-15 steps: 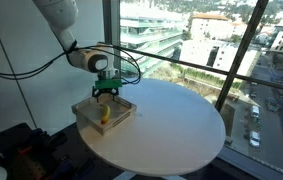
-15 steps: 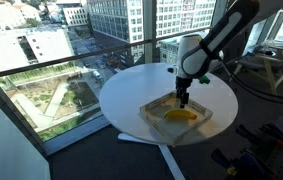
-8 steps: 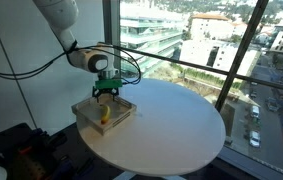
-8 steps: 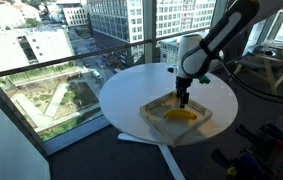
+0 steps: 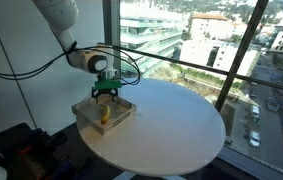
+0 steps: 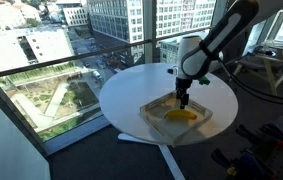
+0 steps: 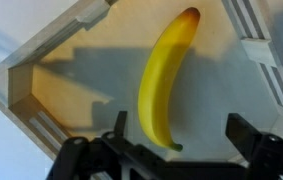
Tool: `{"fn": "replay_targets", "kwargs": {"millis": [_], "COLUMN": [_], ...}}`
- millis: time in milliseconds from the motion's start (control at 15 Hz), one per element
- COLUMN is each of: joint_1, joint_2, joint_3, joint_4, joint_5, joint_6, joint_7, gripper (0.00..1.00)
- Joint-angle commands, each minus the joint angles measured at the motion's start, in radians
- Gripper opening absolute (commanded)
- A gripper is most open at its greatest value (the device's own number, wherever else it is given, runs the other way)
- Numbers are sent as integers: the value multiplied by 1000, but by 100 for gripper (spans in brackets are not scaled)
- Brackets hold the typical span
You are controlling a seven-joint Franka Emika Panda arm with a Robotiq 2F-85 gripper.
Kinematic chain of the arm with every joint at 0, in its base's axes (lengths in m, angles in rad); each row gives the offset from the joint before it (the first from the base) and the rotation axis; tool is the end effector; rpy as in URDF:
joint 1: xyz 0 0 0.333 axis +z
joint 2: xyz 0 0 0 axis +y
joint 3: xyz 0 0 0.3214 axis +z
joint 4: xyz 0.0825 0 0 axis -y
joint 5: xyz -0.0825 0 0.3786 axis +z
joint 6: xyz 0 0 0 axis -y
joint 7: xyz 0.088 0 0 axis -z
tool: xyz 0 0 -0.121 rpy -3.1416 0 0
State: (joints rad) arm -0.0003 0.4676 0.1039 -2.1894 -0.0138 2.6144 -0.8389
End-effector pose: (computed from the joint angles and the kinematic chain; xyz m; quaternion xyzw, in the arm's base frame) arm 0.5479 0.0590 0.1629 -0.8902 -0.4547 0.0114 0.0260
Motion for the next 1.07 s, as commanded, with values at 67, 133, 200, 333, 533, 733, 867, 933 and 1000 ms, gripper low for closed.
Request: {"fn": "replay_targets", "kwargs": {"millis": [67,133,200,333,533,733,867,933,1000], "joint_1": [-13,-9,-6,2,2,7,9,9,9], "joint_2": [-4,-5,-5,-6,-6,-4,0,1,4], "joint_3": [14,11,9,1,1,-4,-7,-6,-6], "joint_4": [-1,-2,-3,-5,-5,-7,-8,-7,-8], "joint_5": [-35,-41,-47,-67,-86,-110,-126,-132,-139], "joint_6": [4,6,8,13,12,18,25,26,30], "joint_7": [27,33,36,51,68,91,111,118,126], "gripper": [100,100,100,100,100,100,100,100,100]}}
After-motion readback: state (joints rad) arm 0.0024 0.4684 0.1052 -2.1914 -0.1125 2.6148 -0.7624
